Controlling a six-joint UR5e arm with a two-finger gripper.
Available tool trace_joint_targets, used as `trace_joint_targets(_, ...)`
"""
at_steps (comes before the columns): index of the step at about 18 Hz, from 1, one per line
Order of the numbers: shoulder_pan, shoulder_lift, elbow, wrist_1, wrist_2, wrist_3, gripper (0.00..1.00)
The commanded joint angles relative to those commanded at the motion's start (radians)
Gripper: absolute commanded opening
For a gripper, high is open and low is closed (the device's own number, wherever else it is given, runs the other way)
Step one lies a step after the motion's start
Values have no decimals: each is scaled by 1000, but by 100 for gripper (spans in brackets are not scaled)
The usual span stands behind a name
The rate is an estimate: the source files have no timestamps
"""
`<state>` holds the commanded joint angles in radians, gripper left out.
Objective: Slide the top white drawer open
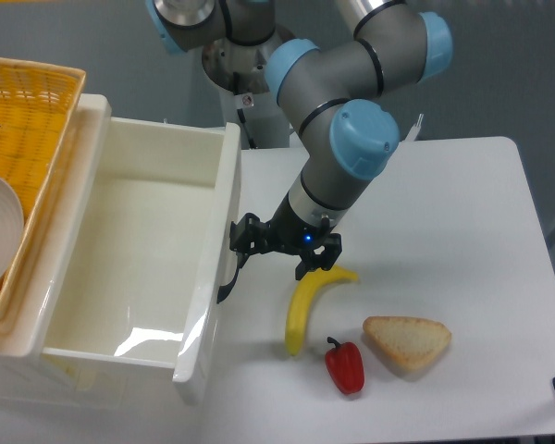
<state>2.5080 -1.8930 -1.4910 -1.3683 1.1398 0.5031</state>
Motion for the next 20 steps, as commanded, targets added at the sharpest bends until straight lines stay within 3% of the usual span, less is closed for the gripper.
trace_joint_targets(5,35,11,14,15,6,23,100)
trace_joint_targets(9,55,8,18,52,50,154,100)
trace_joint_targets(15,81,-81,17,133,217,480,100)
trace_joint_targets(20,124,-132,32,190,331,610,100)
